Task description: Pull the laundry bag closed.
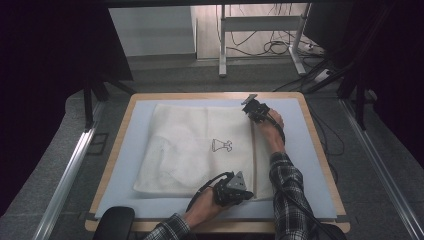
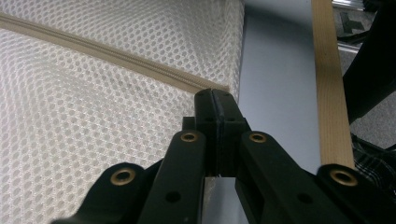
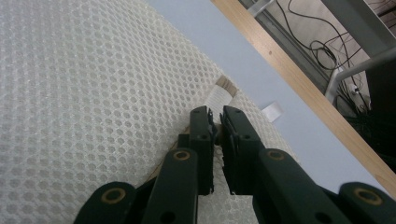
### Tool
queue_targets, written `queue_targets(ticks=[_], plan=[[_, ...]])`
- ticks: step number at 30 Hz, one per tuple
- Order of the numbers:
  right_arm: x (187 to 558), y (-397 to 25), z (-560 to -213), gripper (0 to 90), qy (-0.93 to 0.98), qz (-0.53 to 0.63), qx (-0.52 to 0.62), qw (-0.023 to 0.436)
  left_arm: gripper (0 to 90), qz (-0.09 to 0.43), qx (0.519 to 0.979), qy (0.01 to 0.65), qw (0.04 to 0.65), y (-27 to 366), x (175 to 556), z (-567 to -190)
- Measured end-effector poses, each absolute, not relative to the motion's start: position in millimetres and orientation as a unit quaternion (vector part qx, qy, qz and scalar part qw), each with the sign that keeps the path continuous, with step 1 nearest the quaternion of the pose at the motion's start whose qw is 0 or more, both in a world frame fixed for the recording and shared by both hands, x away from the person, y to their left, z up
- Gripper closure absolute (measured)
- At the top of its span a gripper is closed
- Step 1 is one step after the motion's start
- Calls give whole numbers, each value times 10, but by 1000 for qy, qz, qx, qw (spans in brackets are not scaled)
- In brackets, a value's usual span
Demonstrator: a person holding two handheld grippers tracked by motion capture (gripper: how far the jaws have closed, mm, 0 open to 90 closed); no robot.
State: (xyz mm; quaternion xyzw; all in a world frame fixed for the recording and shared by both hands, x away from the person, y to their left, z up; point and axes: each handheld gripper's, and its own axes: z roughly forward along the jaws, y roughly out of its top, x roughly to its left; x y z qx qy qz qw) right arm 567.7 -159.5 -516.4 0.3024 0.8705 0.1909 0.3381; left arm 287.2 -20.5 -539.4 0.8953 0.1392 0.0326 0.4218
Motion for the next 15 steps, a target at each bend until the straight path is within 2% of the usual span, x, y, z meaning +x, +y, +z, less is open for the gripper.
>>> queue_targets(ticks=[2, 4, 7, 11, 12, 15], plan=[[5663, -1595, -5161, 812, 869, 194, 308, 337, 864, 35, 895, 142, 422, -197, 2880, -5385], [5652, -1601, -5156, 810, 867, 196, 312, 336, 797, 37, 896, 144, 418, -189, 2889, -5363], [5630, -1631, -5143, 789, 862, 208, 323, 330, 757, 39, 894, 151, 421, -162, 2909, -5305], [5586, -1687, -5112, 709, 857, 226, 334, 320, 696, 32, 885, 164, 434, -140, 2918, -5263], [5563, -1709, -5097, 673, 856, 232, 338, 315, 641, 34, 885, 165, 434, -134, 2919, -5259], [5526, -1734, -5085, 639, 854, 239, 341, 312, 603, 33, 884, 166, 436, -132, 2918, -5263]])
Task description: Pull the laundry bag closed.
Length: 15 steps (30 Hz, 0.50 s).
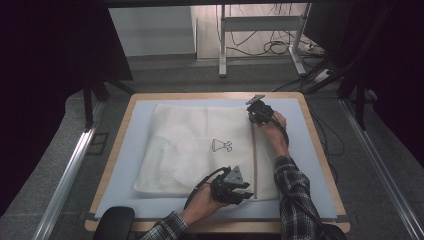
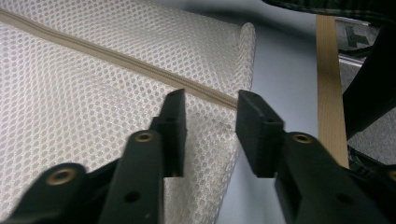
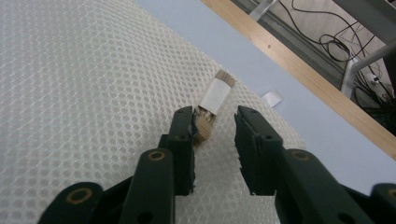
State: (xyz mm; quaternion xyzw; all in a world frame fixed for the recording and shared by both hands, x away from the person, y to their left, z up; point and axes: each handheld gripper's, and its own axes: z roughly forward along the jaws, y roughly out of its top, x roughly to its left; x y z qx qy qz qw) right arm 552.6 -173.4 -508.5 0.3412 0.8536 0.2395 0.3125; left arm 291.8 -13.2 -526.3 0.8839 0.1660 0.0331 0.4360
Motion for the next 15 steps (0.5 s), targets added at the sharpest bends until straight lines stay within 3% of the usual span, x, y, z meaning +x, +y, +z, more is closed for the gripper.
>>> queue_targets(ticks=[2, 15], plan=[[5492, -1753, -5073, 612, 852, 247, 343, 307, 523, 34, 884, 166, 436, -134, 2913, -5264], [5297, -1839, -5067, 442, 845, 302, 360, 255, 271, 13, 873, 193, 448, -113, 2940, -5260]])
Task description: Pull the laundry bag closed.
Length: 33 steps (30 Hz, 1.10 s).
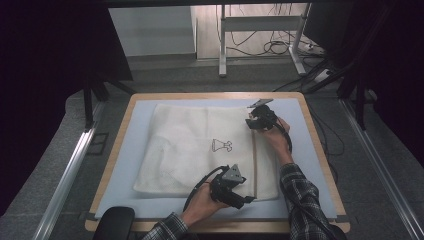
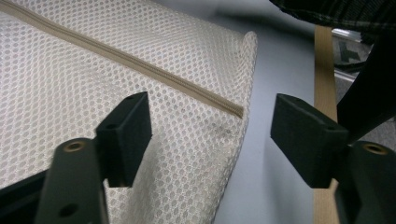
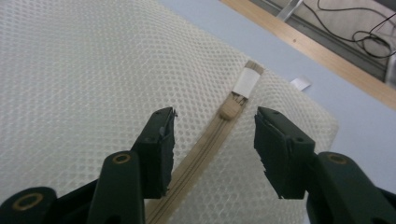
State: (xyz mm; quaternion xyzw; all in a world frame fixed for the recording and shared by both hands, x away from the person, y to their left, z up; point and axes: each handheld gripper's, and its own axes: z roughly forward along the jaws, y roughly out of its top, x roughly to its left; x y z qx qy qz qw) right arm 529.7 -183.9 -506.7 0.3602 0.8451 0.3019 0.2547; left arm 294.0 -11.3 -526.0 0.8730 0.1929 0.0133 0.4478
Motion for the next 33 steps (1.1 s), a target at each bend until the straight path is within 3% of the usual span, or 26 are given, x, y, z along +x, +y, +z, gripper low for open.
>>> queue_targets(ticks=[15, 33], plan=[[5056, -1893, -5005, 290, 841, 333, 373, 207, 100, 26, 878, 182, 442, -36, 2873, -5208], [4778, -2003, -4961, 126, 842, 349, 374, 175, 42, 59, 897, 162, 406, 117, 2838, -5264]])
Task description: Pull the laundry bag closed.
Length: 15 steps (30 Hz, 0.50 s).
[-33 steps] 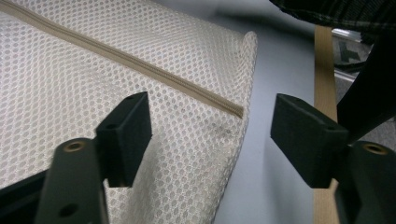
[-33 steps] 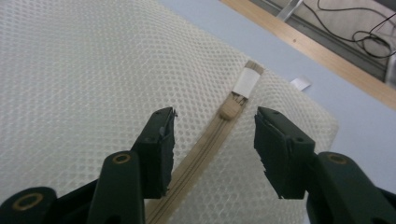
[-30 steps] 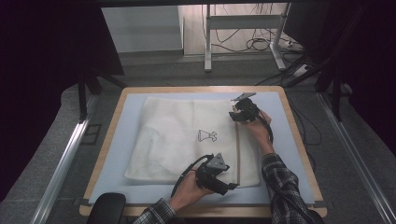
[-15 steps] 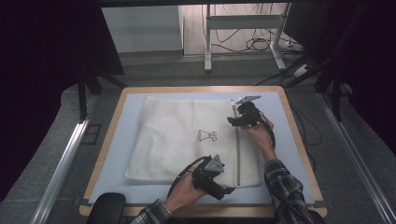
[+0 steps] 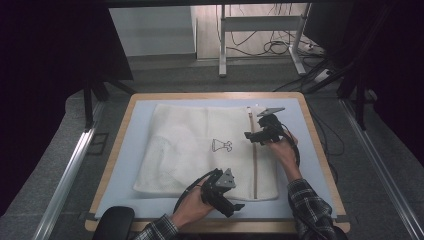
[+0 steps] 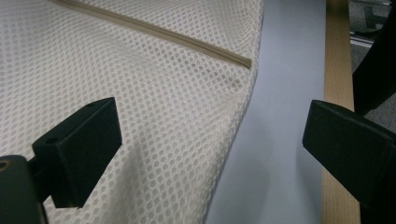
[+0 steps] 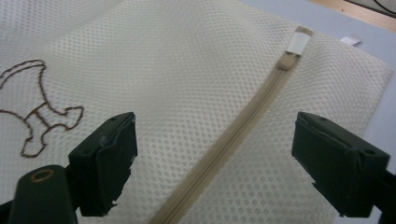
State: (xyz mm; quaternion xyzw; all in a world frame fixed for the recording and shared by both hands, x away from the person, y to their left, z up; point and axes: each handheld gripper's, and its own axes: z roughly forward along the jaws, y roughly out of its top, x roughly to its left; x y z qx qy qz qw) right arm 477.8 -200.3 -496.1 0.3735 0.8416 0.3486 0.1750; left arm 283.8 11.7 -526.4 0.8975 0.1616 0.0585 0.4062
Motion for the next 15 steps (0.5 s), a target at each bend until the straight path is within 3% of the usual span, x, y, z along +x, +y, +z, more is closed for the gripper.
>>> queue_targets(ticks=[15], plan=[[4459, -2001, -4885, 60, 842, 372, 357, 158, 37, 69, 892, 165, 415, 256, 2808, -5223]])
